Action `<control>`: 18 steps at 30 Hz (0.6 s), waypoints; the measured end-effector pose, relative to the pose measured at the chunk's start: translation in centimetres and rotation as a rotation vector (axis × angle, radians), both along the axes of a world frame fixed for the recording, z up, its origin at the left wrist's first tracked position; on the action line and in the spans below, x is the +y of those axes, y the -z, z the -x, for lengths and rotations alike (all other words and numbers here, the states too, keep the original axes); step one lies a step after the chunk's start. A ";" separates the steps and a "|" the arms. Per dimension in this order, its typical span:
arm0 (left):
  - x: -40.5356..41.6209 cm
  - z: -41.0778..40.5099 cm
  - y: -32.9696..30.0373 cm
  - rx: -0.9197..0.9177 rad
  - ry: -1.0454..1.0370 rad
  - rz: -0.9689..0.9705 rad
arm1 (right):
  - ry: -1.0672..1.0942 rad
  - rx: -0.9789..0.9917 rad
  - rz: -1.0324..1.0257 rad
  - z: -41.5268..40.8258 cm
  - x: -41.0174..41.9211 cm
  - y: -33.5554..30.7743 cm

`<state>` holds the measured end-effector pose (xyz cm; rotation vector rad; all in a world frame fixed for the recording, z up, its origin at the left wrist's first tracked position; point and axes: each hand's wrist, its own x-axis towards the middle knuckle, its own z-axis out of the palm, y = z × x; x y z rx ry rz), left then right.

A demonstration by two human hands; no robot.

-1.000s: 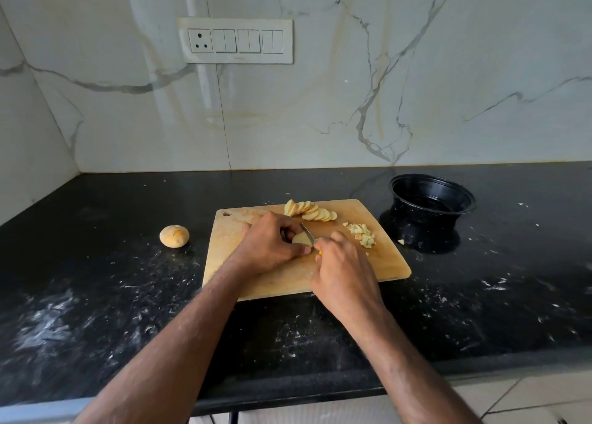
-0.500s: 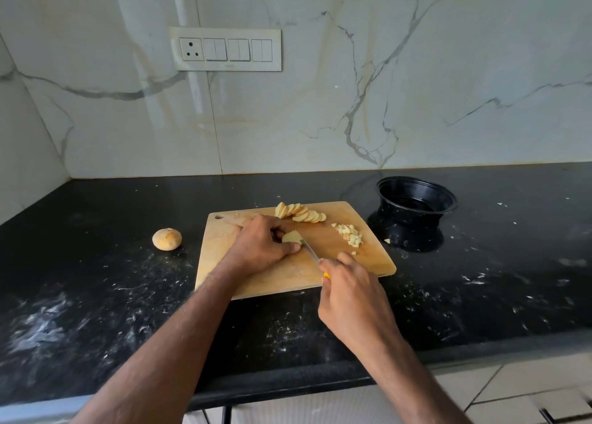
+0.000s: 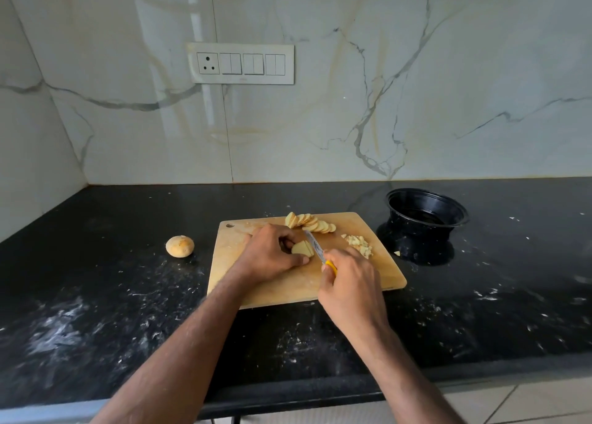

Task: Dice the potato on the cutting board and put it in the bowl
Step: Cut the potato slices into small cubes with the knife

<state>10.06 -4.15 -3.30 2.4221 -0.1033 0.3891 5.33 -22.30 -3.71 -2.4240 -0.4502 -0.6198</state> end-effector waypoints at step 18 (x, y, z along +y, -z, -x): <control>0.1 -0.5 0.5 -0.010 -0.069 0.011 | 0.017 0.022 0.113 0.4 0.9 0.7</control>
